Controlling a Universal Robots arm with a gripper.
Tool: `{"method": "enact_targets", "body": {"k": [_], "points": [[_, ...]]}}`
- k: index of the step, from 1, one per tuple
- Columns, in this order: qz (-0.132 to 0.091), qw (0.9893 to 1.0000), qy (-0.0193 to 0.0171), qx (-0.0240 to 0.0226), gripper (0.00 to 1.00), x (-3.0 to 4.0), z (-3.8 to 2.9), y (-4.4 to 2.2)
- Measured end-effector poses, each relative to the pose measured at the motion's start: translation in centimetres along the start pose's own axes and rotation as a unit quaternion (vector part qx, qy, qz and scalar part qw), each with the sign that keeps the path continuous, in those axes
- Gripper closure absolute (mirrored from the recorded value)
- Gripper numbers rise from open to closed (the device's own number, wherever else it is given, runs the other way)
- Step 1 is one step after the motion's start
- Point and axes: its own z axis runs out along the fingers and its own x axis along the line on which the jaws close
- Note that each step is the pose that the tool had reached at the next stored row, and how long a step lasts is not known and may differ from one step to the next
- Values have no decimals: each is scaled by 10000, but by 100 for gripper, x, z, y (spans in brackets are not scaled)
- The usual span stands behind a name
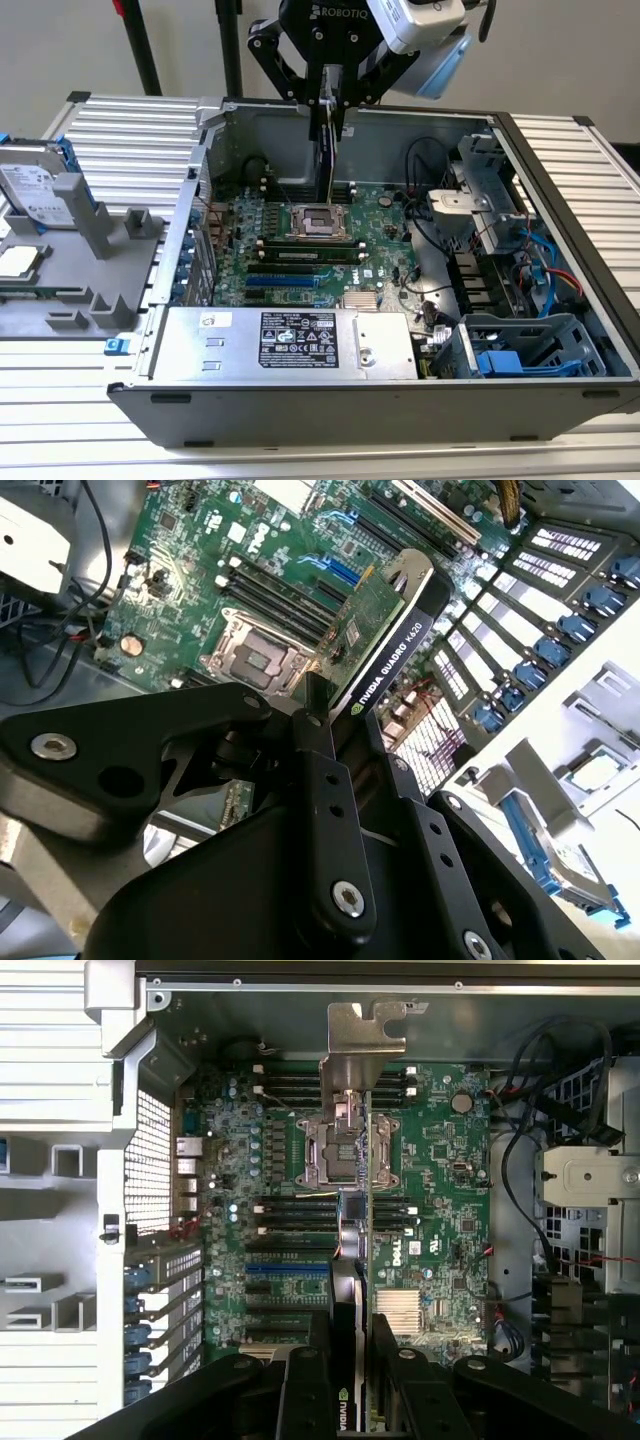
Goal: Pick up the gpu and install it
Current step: 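Pick up the gpu and move the gpu toward the slot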
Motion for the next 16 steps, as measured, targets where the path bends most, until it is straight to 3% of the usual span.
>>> {"method": "enact_targets", "body": {"k": [16], "points": [[-59,10000,4,-1,100,-1,0,0]]}}
